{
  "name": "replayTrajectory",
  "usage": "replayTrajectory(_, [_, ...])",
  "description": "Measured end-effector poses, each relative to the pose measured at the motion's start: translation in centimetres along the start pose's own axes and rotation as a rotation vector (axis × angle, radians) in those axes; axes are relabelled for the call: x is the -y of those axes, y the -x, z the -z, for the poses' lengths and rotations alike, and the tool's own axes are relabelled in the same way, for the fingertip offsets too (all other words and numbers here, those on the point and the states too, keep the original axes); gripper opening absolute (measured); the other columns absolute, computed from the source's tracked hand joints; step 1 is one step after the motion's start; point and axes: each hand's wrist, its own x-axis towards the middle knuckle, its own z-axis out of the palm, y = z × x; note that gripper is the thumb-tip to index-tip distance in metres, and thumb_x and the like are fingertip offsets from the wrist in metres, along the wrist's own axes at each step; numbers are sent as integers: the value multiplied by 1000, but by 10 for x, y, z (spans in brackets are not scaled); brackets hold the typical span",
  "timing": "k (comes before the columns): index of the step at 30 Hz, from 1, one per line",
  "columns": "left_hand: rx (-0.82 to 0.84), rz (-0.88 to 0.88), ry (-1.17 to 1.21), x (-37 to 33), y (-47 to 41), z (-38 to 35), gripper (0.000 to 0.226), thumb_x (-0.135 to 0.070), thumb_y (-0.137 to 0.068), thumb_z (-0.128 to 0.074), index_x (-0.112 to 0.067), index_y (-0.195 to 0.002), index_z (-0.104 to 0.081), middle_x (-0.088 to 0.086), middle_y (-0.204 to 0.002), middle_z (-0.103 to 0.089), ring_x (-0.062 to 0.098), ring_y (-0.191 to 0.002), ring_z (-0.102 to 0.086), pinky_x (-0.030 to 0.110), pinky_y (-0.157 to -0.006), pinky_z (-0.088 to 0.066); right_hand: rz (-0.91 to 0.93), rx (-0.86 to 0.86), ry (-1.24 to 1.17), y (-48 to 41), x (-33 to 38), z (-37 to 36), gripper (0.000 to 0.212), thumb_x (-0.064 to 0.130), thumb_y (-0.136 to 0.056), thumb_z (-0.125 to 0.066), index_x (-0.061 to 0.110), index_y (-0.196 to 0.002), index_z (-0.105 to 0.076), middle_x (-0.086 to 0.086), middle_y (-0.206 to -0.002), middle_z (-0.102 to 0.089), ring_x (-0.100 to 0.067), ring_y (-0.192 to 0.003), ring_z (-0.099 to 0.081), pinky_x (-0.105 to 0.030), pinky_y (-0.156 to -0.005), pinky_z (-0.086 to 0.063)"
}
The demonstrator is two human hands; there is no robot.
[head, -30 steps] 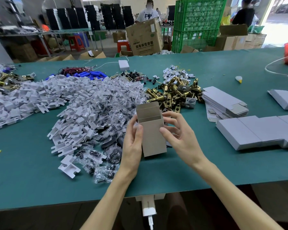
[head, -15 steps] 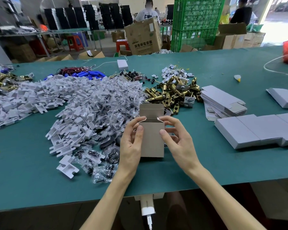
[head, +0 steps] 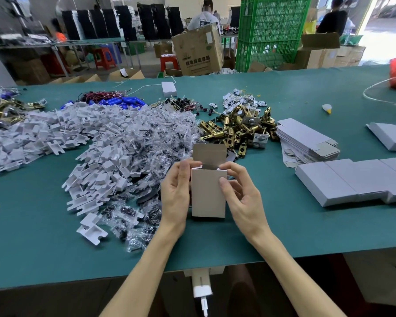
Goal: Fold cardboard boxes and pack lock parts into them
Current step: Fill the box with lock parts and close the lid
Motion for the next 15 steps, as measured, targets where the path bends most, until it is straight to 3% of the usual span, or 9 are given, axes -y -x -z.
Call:
replayTrajectory(3, [-42,38,-1,-11,-16,-6,36,-53,-97,-58,-23,-83,-72,-1,-86,-76,16,-76,-71,28,-65,-58,9,5,8,1,-1,0,20,17,-104,-59,25,-122,-59,18,-107,-62,-4,-77,-62,-16,-65,-49])
replayTrajectory(6, [-48,51,-3,-19,-27,-15,39,-51,-94,-69,-20,-73,-58,-4,-72,-62,8,-71,-57,22,-68,-51,7,9,-2,2,1,0,20,17,-103,-60,27,-121,-60,20,-108,-60,-3,-77,-62,-12,-69,-47])
replayTrajectory(10, [-78,145,91,-25,-31,-25,39,-46,-93,-75,-21,-81,-48,6,-84,-50,18,-77,-48,32,-67,-47,4,16,-11,3,1,1,20,17,-103,-60,27,-120,-60,16,-110,-60,-4,-78,-62,-14,-71,-48])
replayTrajectory(15, [-117,204,113,-25,-29,-28,28,-36,-96,-74,-15,-101,-57,0,-89,-67,14,-79,-62,37,-72,-53,13,17,7,3,1,1,20,18,-103,-61,26,-121,-60,16,-111,-60,-5,-77,-62,-12,-72,-46])
